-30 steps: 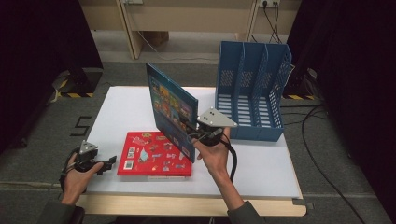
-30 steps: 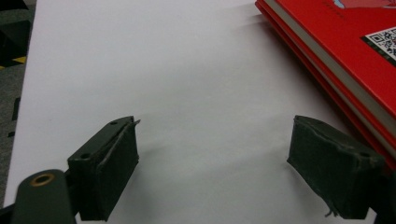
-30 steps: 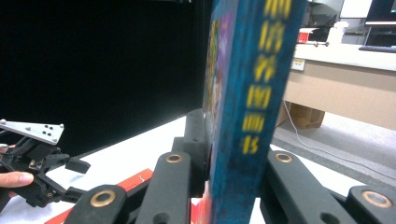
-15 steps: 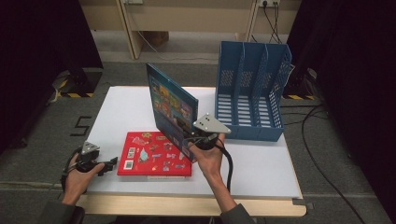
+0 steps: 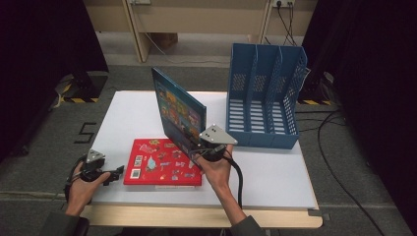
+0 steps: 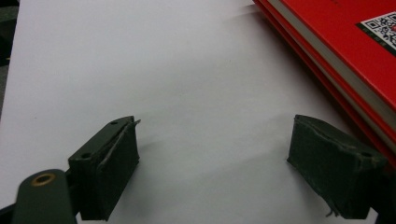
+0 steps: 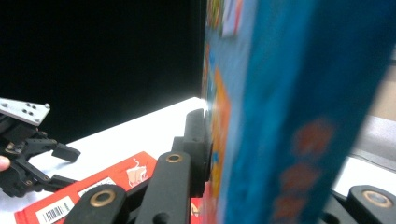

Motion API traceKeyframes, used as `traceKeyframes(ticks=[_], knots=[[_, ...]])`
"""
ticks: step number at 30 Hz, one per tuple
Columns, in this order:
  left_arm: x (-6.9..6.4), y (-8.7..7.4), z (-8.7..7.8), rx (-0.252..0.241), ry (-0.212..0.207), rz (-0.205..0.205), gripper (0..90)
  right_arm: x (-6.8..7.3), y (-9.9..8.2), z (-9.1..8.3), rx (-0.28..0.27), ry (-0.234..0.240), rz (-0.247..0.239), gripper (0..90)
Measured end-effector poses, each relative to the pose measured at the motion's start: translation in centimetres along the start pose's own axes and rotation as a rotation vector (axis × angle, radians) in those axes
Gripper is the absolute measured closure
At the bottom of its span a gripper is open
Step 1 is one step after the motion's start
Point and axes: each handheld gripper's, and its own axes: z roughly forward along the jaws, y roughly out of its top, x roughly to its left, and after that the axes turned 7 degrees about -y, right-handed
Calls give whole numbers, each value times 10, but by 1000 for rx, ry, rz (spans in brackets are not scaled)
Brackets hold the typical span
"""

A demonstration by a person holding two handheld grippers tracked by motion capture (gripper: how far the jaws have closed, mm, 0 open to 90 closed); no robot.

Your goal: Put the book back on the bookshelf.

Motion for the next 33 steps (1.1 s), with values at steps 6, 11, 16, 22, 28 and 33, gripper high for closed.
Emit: traceKeyframes(ticks=[6, 11, 16, 22, 28, 33], knots=[[0, -1, 0, -4, -6, -1, 145, 2, -8, 4, -2, 2, -15, 779], [0, -1, 0, -5, -5, -1, 145, 1, -10, 5, 2, 12, -1, 780], [0, -1, 0, -2, -7, -1, 145, 2, -15, 6, 6, 1, 4, 777], [0, -1, 0, -1, -8, 0, 144, 2, -21, 8, 16, -1, -8, 779], [0, -1, 0, -4, -8, -2, 145, 2, -24, 10, 18, 5, 1, 779], [0, -1, 0, -5, -9, -1, 145, 1, -27, 11, 18, 10, 20, 779]])
